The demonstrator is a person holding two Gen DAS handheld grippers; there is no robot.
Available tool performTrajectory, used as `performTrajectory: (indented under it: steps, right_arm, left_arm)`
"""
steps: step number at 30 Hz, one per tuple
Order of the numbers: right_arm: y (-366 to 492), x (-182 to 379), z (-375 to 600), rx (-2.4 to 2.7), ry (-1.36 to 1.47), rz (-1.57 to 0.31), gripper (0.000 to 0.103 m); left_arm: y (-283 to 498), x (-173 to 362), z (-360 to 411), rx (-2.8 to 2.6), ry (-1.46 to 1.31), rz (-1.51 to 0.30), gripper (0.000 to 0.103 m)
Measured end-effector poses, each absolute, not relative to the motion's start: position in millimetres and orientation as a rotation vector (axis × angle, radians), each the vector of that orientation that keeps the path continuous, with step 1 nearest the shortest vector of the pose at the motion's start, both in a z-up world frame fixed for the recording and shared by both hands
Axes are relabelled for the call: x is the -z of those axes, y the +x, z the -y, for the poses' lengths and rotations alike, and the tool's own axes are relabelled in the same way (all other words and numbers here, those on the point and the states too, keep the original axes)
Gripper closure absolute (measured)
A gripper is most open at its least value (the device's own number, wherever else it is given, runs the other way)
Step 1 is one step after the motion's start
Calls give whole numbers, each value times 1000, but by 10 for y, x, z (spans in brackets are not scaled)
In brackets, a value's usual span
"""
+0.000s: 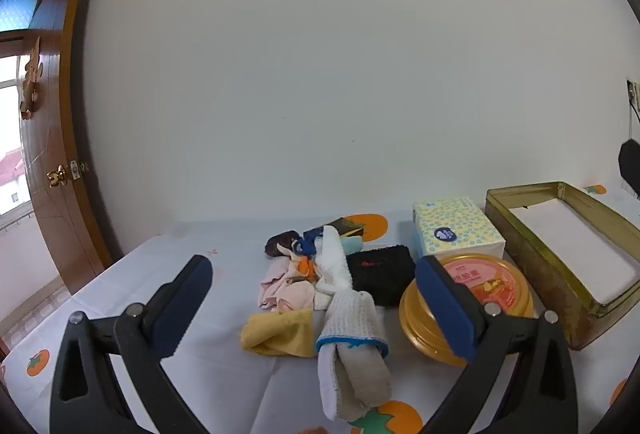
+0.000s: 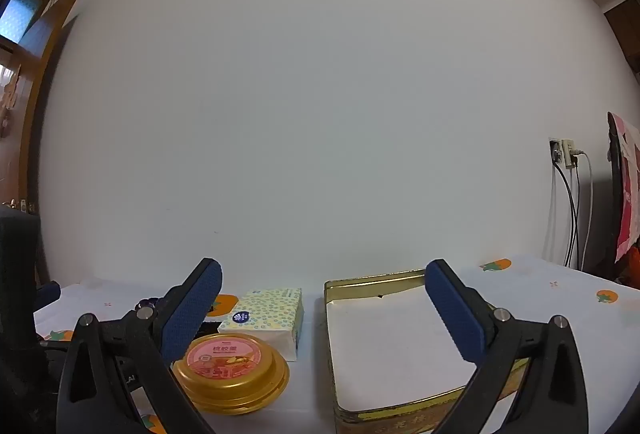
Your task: Organize soft objects
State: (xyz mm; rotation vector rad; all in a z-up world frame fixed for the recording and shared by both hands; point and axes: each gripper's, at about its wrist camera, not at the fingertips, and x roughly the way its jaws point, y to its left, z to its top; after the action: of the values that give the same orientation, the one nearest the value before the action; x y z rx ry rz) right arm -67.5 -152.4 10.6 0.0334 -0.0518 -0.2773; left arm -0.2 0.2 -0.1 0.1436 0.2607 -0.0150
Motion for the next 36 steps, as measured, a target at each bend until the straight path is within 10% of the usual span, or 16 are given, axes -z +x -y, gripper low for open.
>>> performTrajectory:
  steps: [36]
  right_arm:
    - [-676,-108,1518,278,40,46,1]
  left_arm:
    - [59,79,67,28,122,-286,0]
